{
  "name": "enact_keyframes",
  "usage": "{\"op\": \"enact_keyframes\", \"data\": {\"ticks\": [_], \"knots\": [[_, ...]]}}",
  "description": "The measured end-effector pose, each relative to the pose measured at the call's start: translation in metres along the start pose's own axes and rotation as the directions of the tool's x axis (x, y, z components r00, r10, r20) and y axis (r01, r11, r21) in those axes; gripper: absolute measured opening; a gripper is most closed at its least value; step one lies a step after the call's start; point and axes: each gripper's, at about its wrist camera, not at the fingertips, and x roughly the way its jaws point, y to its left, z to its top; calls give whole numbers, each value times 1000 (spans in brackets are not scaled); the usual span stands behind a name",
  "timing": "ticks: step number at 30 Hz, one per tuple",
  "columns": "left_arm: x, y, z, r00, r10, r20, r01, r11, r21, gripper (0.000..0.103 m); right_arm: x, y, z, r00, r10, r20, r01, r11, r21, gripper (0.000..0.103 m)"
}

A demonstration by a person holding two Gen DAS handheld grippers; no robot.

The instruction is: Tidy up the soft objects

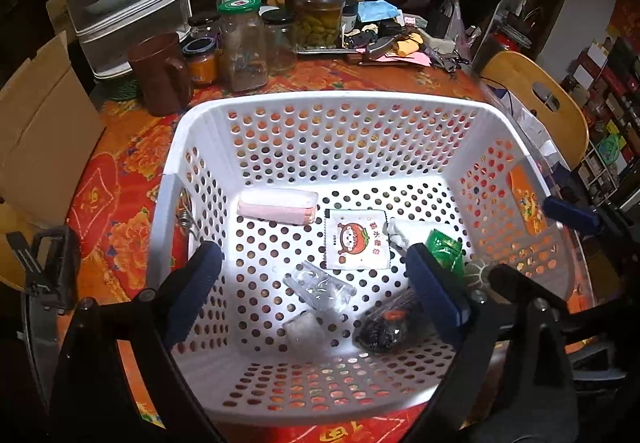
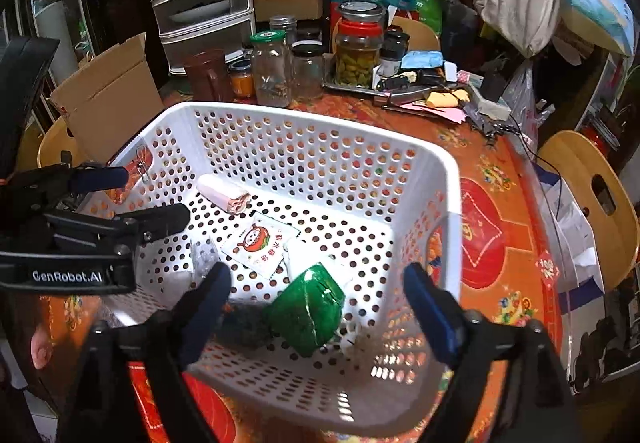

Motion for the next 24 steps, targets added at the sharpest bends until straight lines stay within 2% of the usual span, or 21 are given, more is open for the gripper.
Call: {"op": "enact_keyframes", "data": {"ticks": [4,7,11,17,20,24], "knots": [[-11,1,-5,1000,-3,16,3,1000,-9,93,-7,-10,-6,1000,9,1,-9,999,38,97],[-24,3,-13,999,1,46,-1,1000,-10,102,-11,-17,-13,1000,5,4,-5,998,58,102],[-46,5,-27,996,-14,89,16,1000,-14,103,-26,-25,-24,999,7,31,-10,997,81,103],[-91,9,-63,987,-37,156,43,998,-35,103,-61,-22,-44,995,-44,86,37,996,78,103],[-117,11,-84,980,-35,196,43,998,-37,103,-84,-17,-61,990,-85,115,76,994,81,103],[-153,13,-120,966,-35,256,47,998,-39,103,-118,-5,-88,979,-98,177,86,993,75,103]]}}
